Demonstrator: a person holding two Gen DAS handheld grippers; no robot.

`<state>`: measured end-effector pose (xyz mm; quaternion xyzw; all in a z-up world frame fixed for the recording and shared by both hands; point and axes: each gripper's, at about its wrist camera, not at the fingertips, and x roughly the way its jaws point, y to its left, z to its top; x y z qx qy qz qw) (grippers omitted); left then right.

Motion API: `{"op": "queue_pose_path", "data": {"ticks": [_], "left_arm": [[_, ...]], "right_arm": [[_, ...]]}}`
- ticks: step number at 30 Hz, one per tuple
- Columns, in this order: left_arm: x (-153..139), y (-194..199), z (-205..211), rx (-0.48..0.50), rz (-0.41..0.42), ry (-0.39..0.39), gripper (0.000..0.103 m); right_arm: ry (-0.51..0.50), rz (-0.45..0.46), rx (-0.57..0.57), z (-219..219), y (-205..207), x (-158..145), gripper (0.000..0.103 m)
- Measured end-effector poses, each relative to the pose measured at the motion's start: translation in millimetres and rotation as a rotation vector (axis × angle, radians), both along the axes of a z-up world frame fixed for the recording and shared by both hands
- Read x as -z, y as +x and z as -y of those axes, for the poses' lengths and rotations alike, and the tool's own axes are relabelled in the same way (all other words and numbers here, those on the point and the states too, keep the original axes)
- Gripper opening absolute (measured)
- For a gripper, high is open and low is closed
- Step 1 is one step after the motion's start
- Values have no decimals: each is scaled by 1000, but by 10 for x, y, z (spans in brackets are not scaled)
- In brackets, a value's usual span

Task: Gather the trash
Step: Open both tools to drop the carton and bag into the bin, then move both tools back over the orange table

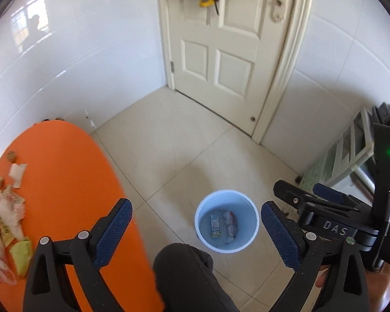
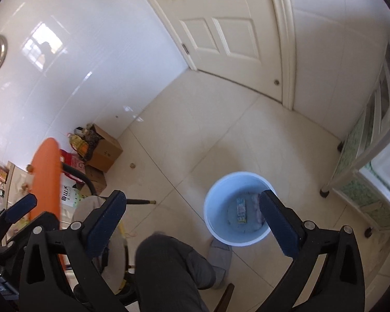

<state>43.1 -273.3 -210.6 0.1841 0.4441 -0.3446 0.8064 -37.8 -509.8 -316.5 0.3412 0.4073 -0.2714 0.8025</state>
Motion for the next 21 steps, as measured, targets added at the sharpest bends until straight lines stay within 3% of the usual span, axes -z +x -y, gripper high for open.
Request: {"op": "queue_pose_path", "data": {"ticks": [12, 21], "left_arm": [[-924, -479, -1477, -223, 185, -171, 99], [-1334, -1018, -2639, -400, 293, -259, 100]], "right_arm": [[-211, 144, -189, -1030, 501, -1181, 103], [-332, 248, -336, -1839, 861, -1794, 103]]}}
